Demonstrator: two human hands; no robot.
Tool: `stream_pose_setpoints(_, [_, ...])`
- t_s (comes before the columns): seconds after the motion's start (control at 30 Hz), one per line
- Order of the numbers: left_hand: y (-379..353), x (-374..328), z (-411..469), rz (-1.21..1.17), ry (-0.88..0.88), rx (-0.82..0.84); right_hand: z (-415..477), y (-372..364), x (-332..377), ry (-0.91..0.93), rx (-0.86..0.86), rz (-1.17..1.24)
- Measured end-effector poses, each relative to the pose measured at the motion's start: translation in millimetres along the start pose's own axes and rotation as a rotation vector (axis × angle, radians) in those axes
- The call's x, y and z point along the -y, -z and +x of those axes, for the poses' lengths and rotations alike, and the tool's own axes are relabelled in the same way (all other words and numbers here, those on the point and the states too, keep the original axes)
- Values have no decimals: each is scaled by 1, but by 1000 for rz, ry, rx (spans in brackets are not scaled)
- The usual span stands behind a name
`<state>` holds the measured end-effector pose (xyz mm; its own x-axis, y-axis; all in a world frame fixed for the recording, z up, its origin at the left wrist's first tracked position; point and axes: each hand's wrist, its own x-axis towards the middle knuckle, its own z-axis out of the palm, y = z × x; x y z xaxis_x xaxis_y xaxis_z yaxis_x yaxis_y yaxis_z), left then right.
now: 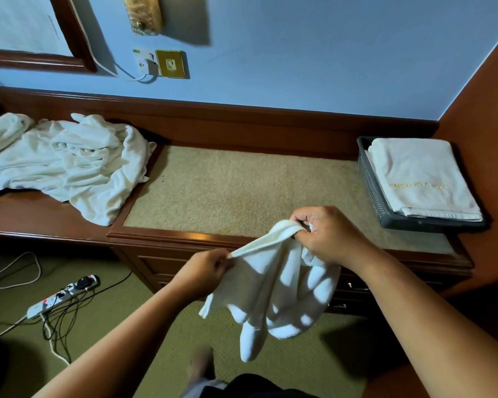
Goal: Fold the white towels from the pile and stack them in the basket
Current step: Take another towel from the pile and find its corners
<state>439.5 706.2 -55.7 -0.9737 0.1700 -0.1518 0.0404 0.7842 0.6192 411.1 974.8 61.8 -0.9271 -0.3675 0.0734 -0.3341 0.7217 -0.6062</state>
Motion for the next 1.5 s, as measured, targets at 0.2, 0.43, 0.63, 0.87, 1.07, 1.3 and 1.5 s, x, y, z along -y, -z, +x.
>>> stream_pose_setpoints(0.2, [50,56,13,-344,538,-378,0,-1,-37,-308,466,-167])
stream_pose_setpoints(0.43, [66,111,-16,-947,886,-608,-23,-11,-130,-566,18,-362])
stream_pose_setpoints(0.63, [31,83,-22,-1211,888,-975,-50,-82,-157,-993,-493,230])
stream_pose_setpoints(0.87, [25,73,-21,-1130,736,-1065,-43,-98,-145,-1321,-832,1201])
stream_pose_setpoints(1.07, [73,88,42,-873,589,-1117,31,-56,-145,-1087,-1009,1650])
stream_pose_setpoints(1.3, [135,91,190,-528,495,-959,157,3,-171,-785,-1159,1785])
stream_pose_setpoints(1.5, [189,93,367,-323,350,-849,289,64,-190,-772,-1085,1437])
